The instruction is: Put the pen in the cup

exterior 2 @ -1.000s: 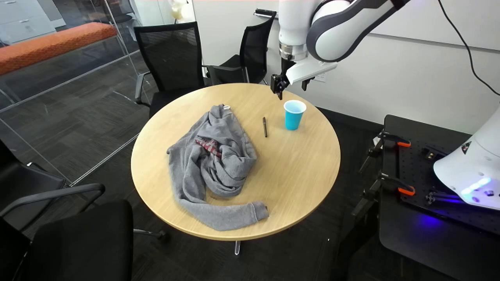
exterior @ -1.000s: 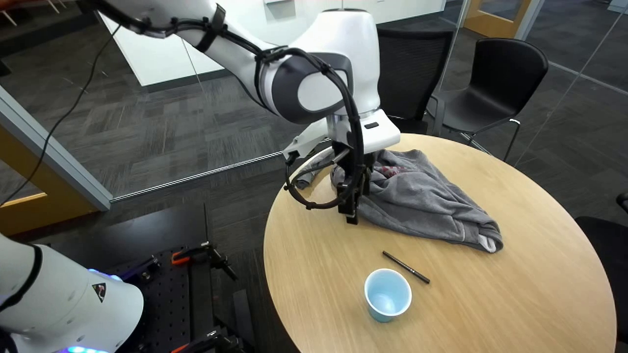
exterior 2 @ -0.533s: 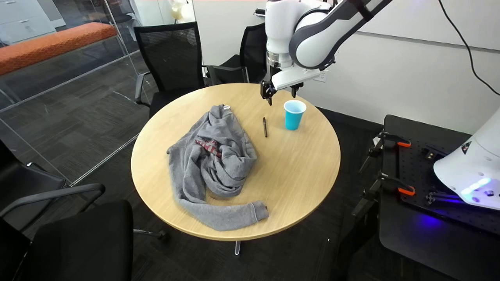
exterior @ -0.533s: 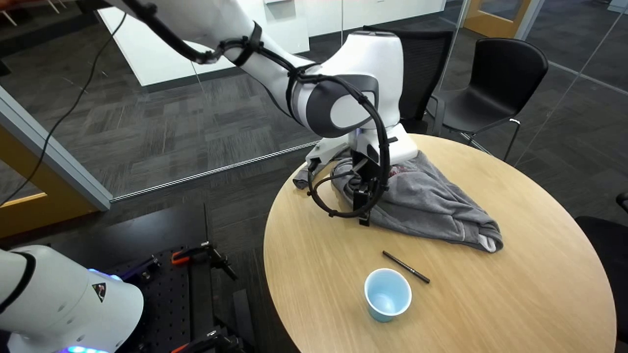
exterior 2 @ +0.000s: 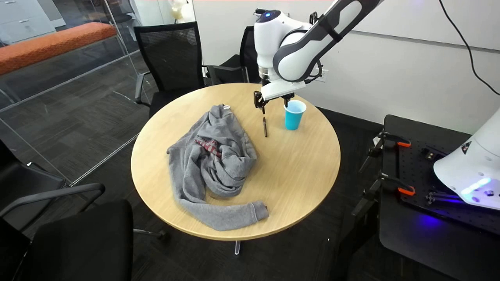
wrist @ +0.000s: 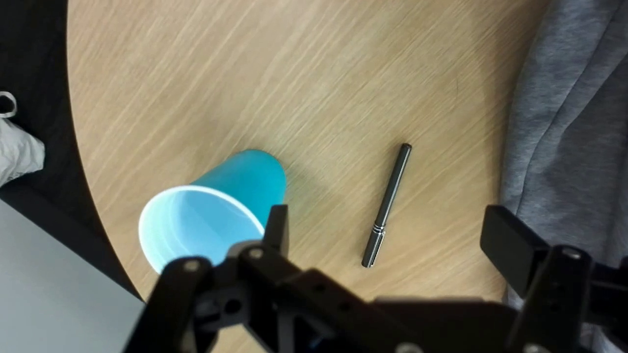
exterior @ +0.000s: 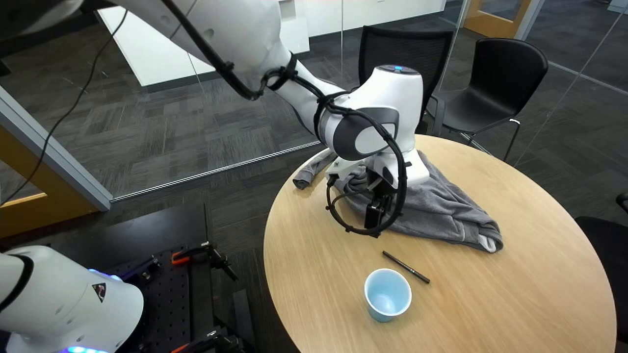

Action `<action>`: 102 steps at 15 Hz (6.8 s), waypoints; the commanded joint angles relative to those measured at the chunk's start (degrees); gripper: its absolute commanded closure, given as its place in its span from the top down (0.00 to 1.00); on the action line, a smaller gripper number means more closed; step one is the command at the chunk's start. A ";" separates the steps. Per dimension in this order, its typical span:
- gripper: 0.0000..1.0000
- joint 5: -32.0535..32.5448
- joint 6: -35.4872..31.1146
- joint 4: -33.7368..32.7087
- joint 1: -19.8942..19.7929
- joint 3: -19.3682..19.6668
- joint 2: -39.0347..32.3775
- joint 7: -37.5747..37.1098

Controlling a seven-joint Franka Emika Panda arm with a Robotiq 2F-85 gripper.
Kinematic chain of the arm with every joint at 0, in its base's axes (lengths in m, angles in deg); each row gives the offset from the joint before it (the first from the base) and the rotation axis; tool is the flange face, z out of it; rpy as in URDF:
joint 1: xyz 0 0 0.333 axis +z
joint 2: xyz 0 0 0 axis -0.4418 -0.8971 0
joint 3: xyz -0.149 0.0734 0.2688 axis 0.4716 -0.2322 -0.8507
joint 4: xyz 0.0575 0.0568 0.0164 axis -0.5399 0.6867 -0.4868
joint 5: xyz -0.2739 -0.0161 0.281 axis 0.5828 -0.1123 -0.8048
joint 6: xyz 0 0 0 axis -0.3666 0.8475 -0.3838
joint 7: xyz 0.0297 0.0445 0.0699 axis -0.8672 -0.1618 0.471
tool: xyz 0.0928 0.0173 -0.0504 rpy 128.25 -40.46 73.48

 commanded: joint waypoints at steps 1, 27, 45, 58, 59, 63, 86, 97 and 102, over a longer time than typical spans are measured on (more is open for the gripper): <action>1.00 -2.57 -0.77 -4.85 -2.07 -1.54 -5.05 0.49; 1.00 -9.69 -1.45 -22.61 -3.58 0.94 -23.89 -12.69; 1.00 -10.54 -2.18 -25.25 -7.27 0.28 -26.81 -14.20; 1.00 -13.97 -3.57 -29.76 -8.35 -0.59 -30.55 -15.00; 1.00 -14.25 -3.55 -30.01 -8.35 -0.50 -30.79 -15.08; 0.88 -14.85 -3.36 -30.92 -8.49 -0.43 -31.63 -15.10; 0.03 -9.04 -3.11 -18.22 -4.11 2.01 -18.95 -10.27; 0.03 10.22 -2.53 -0.24 1.07 4.44 1.27 4.41; 0.03 14.24 -3.14 6.44 0.23 2.23 8.31 14.18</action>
